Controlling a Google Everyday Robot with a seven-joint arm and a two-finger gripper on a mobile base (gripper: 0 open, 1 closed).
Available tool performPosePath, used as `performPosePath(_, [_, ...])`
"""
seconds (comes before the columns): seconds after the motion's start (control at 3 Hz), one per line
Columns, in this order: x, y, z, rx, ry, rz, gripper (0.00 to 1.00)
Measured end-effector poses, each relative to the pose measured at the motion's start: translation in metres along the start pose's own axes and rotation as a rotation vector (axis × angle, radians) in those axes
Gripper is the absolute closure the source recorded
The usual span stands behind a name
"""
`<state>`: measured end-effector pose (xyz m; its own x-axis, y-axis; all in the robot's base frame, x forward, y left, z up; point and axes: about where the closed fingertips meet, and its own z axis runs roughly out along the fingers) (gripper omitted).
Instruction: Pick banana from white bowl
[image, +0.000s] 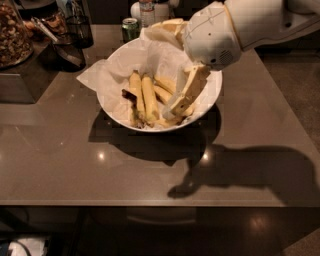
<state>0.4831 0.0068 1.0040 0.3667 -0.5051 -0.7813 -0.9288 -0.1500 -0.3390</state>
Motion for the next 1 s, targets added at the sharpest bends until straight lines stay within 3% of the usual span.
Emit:
performPosePath(0.33, [-0.001,-0.007,0.001,0.003,-0.014,0.002,0.1])
performPosePath(1.0, [0.023,-0.015,0.035,-0.065,-0.065,0.079,0.16])
